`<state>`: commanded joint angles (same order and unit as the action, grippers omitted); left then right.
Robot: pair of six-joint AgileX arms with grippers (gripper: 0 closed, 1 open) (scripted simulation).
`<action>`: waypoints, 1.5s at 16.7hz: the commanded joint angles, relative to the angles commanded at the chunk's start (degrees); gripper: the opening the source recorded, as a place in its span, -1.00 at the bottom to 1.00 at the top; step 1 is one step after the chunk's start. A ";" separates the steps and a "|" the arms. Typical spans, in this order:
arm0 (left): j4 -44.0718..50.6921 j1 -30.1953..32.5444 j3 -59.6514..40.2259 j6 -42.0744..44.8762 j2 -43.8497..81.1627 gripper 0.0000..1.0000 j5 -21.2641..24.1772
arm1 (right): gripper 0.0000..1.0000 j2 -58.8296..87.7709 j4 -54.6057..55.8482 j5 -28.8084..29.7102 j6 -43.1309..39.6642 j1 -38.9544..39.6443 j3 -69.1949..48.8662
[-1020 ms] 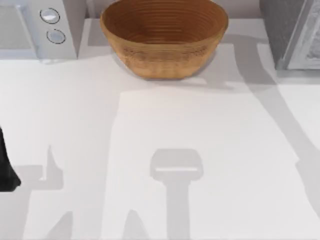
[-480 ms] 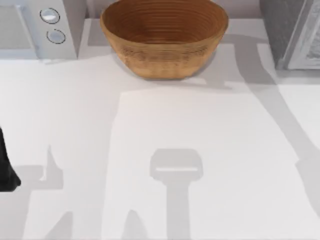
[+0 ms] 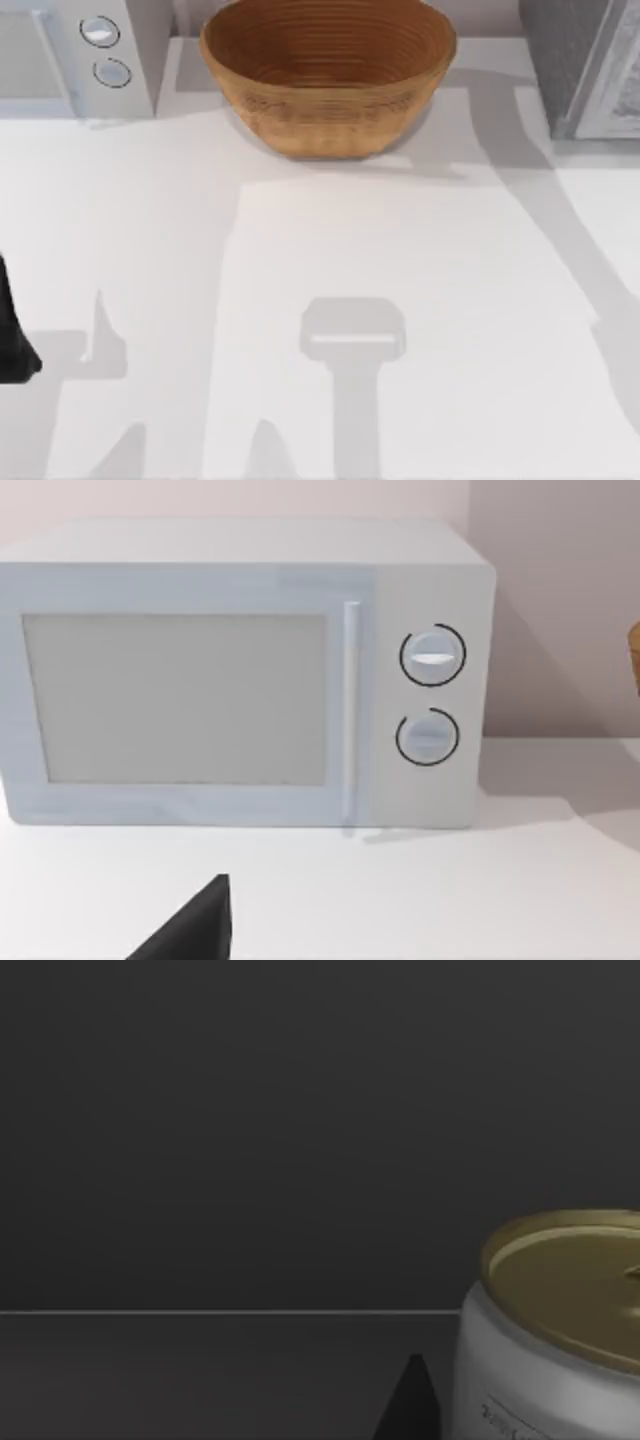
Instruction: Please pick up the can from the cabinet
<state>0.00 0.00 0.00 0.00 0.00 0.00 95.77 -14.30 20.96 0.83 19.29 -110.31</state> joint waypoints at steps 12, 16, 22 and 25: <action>0.00 0.00 0.00 0.00 0.00 1.00 0.00 | -1.00 -12.01 -11.22 10.46 0.06 10.76 0.56; 0.00 0.00 0.00 0.00 0.00 1.00 0.00 | -1.00 -21.19 -19.54 18.24 -0.01 18.71 1.50; 0.00 0.00 0.00 0.00 0.00 1.00 0.00 | -1.00 -22.16 -20.40 19.14 0.05 19.45 1.73; 0.00 0.00 0.00 0.00 0.00 1.00 0.00 | -1.00 -24.38 -19.36 17.97 0.02 18.24 4.67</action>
<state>0.00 0.00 0.00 0.00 0.00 0.00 71.39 -33.65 38.93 0.85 37.54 -105.63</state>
